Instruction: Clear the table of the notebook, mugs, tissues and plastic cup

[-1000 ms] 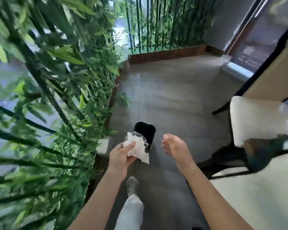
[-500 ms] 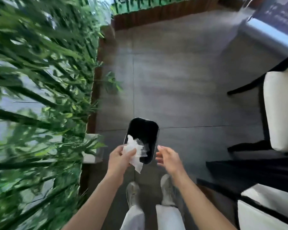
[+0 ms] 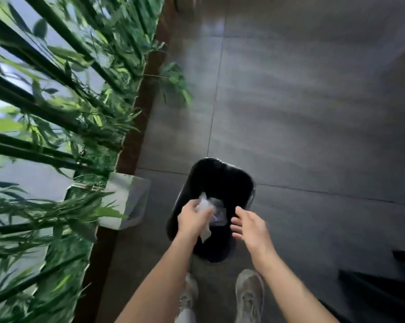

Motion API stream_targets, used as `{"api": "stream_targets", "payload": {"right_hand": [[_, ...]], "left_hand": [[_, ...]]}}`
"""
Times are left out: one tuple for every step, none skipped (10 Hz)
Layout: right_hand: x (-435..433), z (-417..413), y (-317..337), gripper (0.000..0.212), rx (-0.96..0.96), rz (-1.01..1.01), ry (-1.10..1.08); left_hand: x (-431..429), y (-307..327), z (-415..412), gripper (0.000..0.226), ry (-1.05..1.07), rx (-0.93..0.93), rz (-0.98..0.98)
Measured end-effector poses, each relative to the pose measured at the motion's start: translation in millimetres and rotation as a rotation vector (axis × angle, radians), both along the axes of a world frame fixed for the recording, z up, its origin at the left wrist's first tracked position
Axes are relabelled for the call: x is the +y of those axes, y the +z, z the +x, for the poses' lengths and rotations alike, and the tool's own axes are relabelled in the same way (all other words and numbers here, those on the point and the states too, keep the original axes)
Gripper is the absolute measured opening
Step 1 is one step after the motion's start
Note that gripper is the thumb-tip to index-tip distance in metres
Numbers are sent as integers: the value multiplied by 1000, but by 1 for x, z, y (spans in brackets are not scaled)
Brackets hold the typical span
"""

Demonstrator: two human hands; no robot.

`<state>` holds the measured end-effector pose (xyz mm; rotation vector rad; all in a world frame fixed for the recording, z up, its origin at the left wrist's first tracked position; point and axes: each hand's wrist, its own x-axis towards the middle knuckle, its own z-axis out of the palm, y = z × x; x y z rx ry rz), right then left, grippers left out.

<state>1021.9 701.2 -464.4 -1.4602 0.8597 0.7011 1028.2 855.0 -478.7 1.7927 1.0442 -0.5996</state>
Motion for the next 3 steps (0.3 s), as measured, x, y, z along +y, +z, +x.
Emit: {"api": "stream_targets", "payload": {"right_hand": [[-5, 3, -7, 16, 10, 5, 5], [-11, 4, 0, 20, -19, -2, 23], [-16, 8, 22, 24, -64, -90, 86]], "left_hand": [[4, -13, 3, 53, -18, 4, 37], [7, -6, -1, 43, -112, -22, 98], [9, 24, -2, 34, -225, -97, 183]]}}
